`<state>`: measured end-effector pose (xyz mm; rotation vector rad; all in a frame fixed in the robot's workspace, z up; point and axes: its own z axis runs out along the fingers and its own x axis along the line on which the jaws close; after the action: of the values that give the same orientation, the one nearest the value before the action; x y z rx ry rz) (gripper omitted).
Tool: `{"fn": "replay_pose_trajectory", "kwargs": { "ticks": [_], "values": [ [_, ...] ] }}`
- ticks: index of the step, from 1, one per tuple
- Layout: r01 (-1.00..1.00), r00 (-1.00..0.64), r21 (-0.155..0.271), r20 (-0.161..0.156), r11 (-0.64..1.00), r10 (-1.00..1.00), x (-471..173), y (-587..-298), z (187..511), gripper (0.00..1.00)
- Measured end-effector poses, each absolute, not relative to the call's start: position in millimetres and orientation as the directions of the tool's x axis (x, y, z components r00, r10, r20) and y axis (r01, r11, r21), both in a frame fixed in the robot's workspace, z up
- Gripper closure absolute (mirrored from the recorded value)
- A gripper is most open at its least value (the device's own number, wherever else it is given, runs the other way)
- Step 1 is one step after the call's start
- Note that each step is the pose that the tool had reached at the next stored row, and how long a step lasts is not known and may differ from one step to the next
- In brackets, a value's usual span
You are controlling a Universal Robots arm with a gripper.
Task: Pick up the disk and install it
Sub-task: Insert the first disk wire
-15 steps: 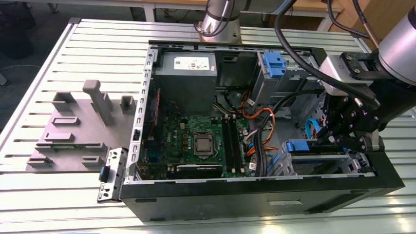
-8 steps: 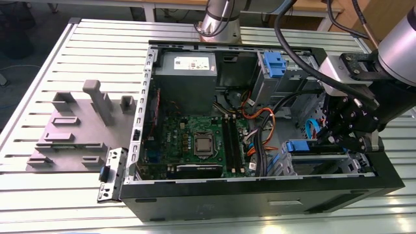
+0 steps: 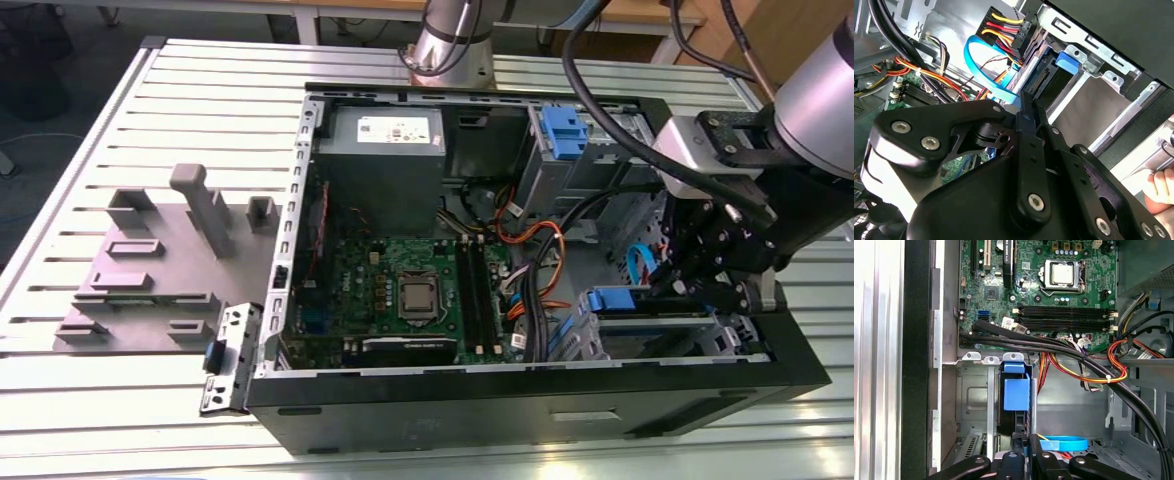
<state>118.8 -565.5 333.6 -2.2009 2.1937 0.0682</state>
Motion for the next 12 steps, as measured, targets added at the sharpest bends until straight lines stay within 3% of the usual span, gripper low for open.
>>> {"fn": "replay_pose_trajectory", "kwargs": {
  "ticks": [12],
  "values": [
    [-1.0,0.003,0.007,-0.055,-0.003,-0.998,118.8,-565.5,330.5,0.84]
  ]
}}
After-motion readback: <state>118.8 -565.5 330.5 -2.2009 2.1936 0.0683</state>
